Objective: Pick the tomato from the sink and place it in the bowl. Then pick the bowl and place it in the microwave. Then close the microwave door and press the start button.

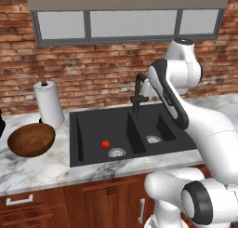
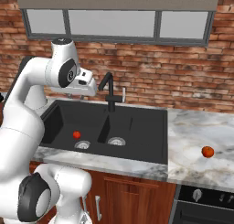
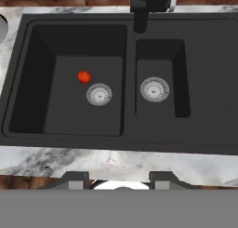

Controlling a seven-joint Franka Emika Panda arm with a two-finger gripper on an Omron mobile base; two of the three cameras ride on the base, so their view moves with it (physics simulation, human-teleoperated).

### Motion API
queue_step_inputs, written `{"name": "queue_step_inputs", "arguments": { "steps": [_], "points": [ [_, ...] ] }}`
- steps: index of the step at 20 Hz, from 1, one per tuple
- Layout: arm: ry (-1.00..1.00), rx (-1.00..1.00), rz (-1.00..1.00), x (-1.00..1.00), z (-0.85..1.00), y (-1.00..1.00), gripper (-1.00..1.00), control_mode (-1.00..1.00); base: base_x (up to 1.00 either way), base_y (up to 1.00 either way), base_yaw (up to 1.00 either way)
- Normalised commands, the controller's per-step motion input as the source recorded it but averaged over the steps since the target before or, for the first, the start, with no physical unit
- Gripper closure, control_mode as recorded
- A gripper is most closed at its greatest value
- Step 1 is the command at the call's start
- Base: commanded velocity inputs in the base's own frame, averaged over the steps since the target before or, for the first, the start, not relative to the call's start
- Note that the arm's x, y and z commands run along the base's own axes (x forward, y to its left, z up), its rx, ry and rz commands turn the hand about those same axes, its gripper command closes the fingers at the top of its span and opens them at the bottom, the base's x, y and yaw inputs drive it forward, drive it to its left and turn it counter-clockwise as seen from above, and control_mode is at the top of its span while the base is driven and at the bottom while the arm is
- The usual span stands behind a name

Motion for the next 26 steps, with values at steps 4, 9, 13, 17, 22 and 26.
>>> {"name": "queue_step_inputs", "arguments": {
  "steps": [4,9,13,17,22,26],
  "points": [
    [-0.05,-0.01,0.00,-0.12,-0.20,0.07,-1.00,-1.00,0.00,0.00,0.00],
    [-0.17,0.00,0.13,-0.63,-0.45,0.20,-1.00,-1.00,0.00,0.00,0.00],
    [-0.15,0.00,0.18,-0.63,-0.72,0.27,-1.00,-1.00,0.00,0.00,0.00],
    [-0.06,-0.03,0.16,-0.16,-0.86,0.28,-1.00,-1.00,0.00,0.00,0.00],
    [0.00,-0.05,0.05,0.24,-0.57,0.43,-1.00,-1.00,0.00,0.00,0.00],
    [0.10,-0.04,0.00,0.51,-0.30,0.47,-1.00,-1.00,0.00,0.00,0.00]
  ]
}}
